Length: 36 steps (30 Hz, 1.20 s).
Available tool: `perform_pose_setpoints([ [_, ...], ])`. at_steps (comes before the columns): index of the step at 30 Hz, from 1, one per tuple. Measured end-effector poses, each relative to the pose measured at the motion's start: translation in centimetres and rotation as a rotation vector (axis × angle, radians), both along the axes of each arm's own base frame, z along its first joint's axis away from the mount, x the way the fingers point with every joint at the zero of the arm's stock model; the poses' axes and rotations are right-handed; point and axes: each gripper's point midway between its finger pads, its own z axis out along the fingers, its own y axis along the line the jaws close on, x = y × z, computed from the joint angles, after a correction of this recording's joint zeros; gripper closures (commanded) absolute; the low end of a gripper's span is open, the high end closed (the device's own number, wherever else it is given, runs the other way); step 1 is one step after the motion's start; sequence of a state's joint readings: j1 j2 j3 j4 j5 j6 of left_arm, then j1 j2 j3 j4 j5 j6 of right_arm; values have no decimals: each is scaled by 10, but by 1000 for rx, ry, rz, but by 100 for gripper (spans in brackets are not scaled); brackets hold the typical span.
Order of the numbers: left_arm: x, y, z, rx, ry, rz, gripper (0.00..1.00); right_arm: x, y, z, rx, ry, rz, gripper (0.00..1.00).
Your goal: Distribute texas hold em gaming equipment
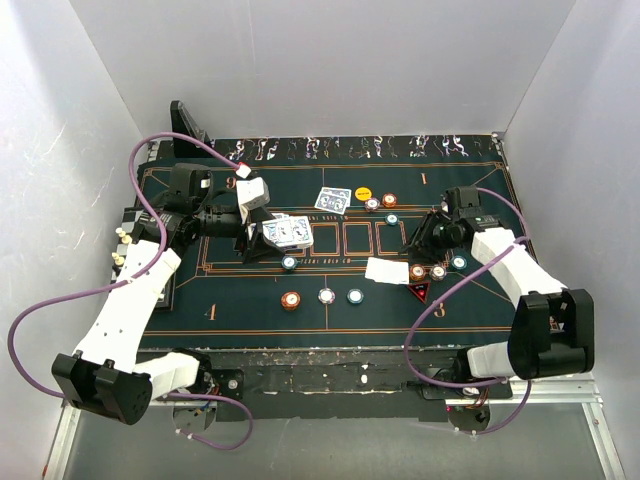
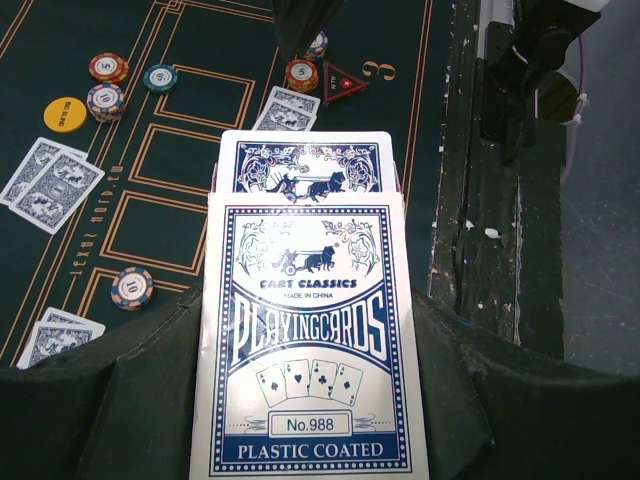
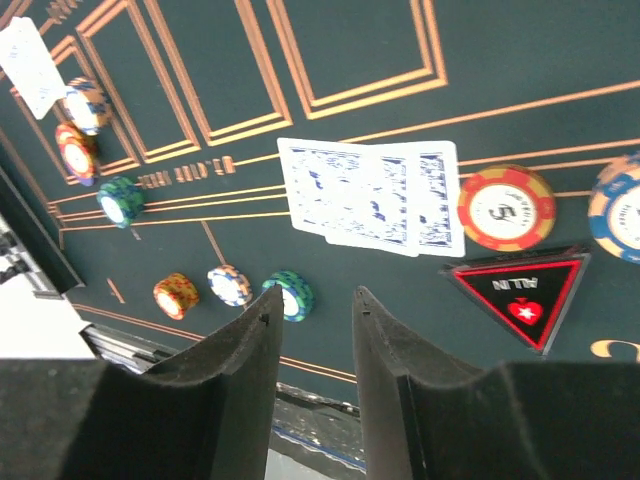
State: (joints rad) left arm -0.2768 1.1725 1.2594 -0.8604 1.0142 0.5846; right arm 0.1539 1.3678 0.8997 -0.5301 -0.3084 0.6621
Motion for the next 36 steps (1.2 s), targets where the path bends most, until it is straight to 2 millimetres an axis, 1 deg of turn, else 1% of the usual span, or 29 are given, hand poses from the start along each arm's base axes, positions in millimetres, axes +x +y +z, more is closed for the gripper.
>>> perform_pose_setpoints([
  [1,0,0,0,0,0,0,100,2,2,5,4,-13,3,54],
  [4,0,0,0,0,0,0,100,7,17,22,36,-45,35,38],
  [6,0,0,0,0,-1,0,100,5,36,38,78,-65,85,27],
  [8,0,0,0,-2,-1,-3,100,1,60,61,140,-96,151,19],
  [11,-1,-1,1,-6,-2,-10,100,-7,95,110,277,-179,252,16],
  [14,-2,-1,2,-11,-6,-17,100,-21,121,159,421,-265,331,15],
  [16,-4,-1,2,-14,-6,-21,100,-31,137,183,494,-302,381,14],
  [19,-7,-1,1,-19,-6,-27,100,-43,159,204,558,-316,450,13],
  [22,-10,-1,-1,-20,-2,-30,100,-52,183,212,593,-304,515,12],
  [24,-12,0,-1,-23,-7,-31,100,-57,195,208,606,-277,545,12],
  [30,-17,1,-1,-30,-28,-31,100,-65,219,189,611,-189,582,11],
  [36,-15,0,4,-40,-48,-27,100,-68,235,186,635,-162,611,10],
])
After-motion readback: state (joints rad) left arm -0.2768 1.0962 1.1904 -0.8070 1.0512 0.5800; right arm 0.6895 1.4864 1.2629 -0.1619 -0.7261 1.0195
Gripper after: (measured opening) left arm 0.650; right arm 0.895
